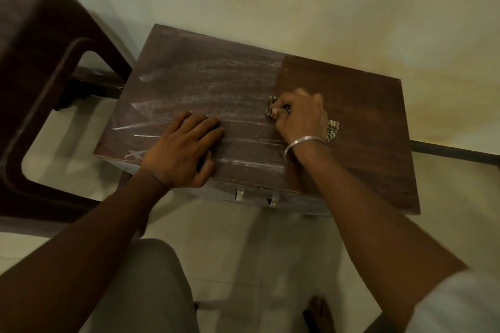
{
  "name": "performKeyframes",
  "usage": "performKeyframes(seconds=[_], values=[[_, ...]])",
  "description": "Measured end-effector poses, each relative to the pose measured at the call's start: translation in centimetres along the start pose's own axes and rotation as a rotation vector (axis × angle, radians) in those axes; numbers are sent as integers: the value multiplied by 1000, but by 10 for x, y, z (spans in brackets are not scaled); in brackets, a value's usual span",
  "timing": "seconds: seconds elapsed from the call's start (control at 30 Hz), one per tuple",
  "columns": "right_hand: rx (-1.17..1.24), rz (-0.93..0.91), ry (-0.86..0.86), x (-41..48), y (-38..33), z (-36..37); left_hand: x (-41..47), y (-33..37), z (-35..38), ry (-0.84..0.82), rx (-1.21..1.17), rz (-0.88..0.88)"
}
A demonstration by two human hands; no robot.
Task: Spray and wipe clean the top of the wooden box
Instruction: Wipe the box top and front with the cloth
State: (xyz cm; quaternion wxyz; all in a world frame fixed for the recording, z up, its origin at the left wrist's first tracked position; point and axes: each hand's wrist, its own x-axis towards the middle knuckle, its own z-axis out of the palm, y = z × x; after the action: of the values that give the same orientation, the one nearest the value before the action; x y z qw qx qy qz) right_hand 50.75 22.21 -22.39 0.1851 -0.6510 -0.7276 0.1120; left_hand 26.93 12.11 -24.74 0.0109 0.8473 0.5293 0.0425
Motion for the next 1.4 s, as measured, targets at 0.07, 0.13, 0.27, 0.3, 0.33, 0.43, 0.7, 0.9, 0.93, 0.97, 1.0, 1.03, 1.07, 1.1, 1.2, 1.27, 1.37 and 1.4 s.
performKeyframes(seconds=[0.07,0.13,0.27,0.3,0.33,0.43,0.7,0.9,0.93,0.97,1.0,1.03,1.07,1.1,1.2,1.27,1.37,1.4], values=[[-1,46,-38,21,-3,-4,-1,0,-1,-13,-2,-8],[-7,83,-58,35,-7,-6,-1,1,-2,-12,-5,-12],[7,65,-32,12,-6,-4,-1,2,-3,-18,-10,-15],[18,55,-22,-1,-5,-3,-2,2,-3,-13,-10,-18],[16,41,-17,-14,-4,-3,-1,2,-2,-10,-12,-17],[-14,-19,-32,-43,-2,-4,-1,2,-2,-3,-13,-18],[19,47,-41,-13,-11,-7,-2,3,-1,-19,-37,-41],[-11,61,-19,-12,-9,0,0,-2,2,15,-91,-36],[-12,69,-20,-13,-10,1,1,-3,3,19,-95,-32],[-13,74,-22,-16,-11,1,1,-3,4,22,-98,-26],[-11,79,-27,-19,-12,0,2,-3,4,19,-100,-17],[-7,80,-34,-23,-13,0,2,-4,5,16,-101,-10],[-3,77,-43,-28,-13,-1,3,-4,5,13,-102,-7],[-4,71,-53,-34,-14,-1,3,-5,5,12,-102,-7],[-28,40,-85,-46,-15,-2,3,-4,4,13,-106,-1],[-26,29,-93,-43,-15,-3,4,-4,1,9,-107,-1],[-11,32,-71,-28,-18,-3,5,-2,-1,-2,-123,-10],[-3,43,-58,-25,-18,-3,4,-2,-1,3,-123,-10]])
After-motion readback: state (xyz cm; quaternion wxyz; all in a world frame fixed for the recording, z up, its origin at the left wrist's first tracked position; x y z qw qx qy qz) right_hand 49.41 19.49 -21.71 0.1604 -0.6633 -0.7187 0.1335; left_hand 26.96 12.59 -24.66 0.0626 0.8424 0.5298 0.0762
